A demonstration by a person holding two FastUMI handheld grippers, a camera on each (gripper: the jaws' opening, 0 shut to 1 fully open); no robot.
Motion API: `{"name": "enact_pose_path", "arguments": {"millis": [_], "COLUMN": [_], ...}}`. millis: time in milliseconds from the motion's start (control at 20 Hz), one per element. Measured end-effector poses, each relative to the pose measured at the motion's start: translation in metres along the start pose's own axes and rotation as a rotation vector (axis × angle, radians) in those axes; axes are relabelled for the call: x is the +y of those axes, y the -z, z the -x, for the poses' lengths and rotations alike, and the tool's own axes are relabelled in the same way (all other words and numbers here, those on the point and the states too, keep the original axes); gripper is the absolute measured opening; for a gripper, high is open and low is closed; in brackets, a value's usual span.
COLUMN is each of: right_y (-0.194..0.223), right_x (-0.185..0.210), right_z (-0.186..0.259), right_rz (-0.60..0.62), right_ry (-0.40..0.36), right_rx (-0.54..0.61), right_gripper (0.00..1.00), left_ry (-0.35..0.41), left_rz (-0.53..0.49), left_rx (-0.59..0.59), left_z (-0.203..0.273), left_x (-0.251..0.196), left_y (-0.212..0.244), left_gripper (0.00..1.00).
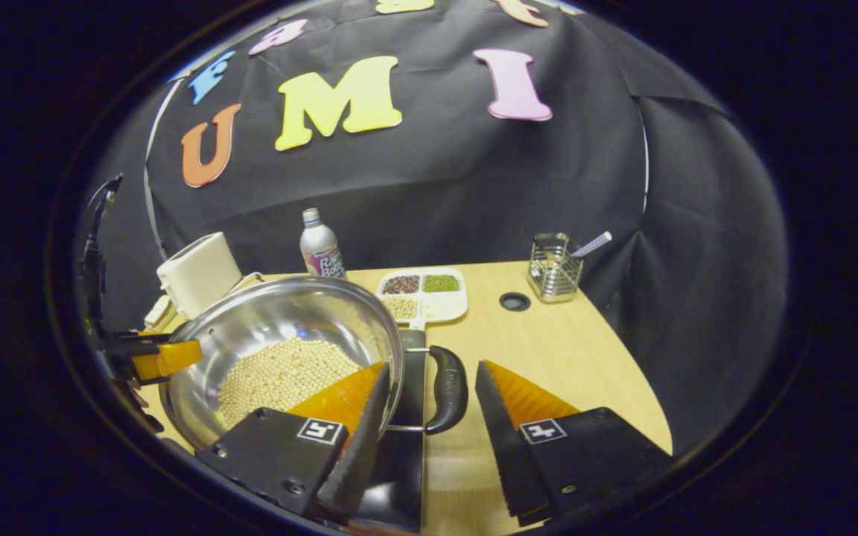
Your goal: First push the handle of the pot to place it horizontally, then grasp the pot with both hands and set it on the induction cooktop.
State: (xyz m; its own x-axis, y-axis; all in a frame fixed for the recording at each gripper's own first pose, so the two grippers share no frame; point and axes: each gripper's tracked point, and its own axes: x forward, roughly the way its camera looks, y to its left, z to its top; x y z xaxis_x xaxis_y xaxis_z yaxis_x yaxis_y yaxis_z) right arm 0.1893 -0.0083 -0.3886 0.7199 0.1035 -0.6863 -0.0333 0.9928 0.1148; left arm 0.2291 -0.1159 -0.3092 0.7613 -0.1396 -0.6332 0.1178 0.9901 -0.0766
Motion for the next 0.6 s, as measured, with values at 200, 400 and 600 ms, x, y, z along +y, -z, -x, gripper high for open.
{"name": "enact_pose_path", "arguments": {"millis": [200,400,600], "right_y": [-0.006,-0.006,-0.009], "right_x": [0.02,0.028,0.038], "right_z": [0.041,0.084,0.13], "right_rz": [-0.004,0.029,0.052], "right_ry": [-0.055,-0.05,-0.057], "right_rx": [-0.059,-0.121,-0.179], "right_gripper": [0.89,0.93,0.95], "left_ry": [-0.052,-0.076,-0.07], "left_rz": [0.003,0.006,0.013], "left_rx": [-0.152,-0.238,-0.293], "left_z": [0.039,0.089,0.137], "left_x": [0.011,0.011,0.003], "left_y": [-0.029,-0.043,-0.043], "left_gripper": [0.73,0.96,0.97]}}
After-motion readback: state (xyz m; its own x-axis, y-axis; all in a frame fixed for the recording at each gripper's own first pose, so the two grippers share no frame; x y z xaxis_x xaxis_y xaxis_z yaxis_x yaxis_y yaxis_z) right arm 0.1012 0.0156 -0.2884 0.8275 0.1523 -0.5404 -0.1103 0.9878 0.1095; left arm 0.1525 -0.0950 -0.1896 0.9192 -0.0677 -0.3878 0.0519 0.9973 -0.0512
